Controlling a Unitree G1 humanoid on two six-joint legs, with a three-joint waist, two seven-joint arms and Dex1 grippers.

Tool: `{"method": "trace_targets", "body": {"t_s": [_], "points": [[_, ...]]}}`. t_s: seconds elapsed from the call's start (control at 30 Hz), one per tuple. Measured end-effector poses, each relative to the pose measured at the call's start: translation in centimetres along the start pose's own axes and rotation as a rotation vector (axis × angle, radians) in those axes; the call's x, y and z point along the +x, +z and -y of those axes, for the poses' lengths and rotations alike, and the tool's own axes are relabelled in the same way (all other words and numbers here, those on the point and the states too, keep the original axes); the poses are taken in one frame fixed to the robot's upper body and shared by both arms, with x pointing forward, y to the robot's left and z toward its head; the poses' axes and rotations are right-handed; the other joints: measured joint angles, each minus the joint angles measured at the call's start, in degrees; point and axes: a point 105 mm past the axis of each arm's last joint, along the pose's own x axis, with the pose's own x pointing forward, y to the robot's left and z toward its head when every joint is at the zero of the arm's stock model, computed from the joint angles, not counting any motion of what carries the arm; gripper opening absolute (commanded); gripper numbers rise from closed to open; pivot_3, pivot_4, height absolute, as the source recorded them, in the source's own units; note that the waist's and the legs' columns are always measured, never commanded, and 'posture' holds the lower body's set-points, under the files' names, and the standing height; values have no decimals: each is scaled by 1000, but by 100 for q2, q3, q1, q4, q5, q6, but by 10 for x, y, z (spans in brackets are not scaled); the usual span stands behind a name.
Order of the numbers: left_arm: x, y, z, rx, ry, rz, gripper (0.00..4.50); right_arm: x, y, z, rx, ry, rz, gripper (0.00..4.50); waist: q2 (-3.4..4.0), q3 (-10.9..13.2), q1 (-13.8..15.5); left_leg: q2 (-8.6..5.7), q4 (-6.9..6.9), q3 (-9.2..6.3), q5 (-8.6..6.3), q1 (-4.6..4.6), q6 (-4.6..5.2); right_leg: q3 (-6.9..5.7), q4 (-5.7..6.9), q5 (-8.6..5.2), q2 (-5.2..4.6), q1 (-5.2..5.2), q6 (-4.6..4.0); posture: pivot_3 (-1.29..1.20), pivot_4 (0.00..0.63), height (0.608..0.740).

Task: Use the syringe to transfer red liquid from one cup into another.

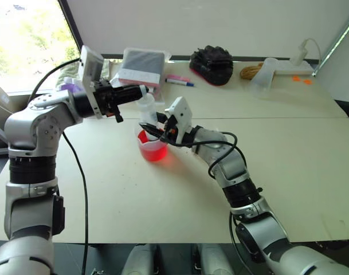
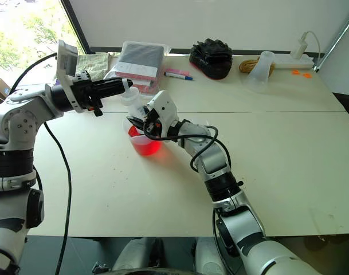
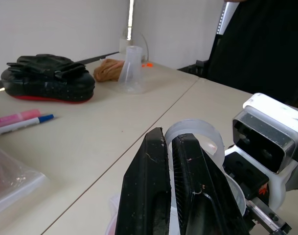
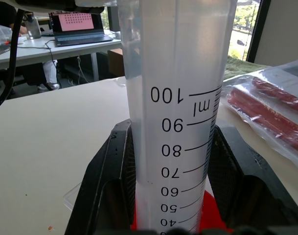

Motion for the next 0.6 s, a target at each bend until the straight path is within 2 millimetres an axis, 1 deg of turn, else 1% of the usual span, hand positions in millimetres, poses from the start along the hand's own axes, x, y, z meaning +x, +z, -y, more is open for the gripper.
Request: {"method": "trace_targets", "body": {"t_s": [0.33, 0.6], "points": [[0, -4, 0, -13, 7, 0, 27, -1, -4, -2, 11, 7, -7, 1445, 0, 0, 3, 0, 0, 0, 0, 0, 0, 0, 0, 0, 0, 0, 0, 0, 150, 740], [7, 8, -1, -31, 6, 35, 27, -4, 6, 3, 2, -18, 27, 1445, 0, 0, 9, -1, 0, 0, 0, 0, 0, 0, 0, 0, -1, 0, 0, 0, 150, 740]]}}
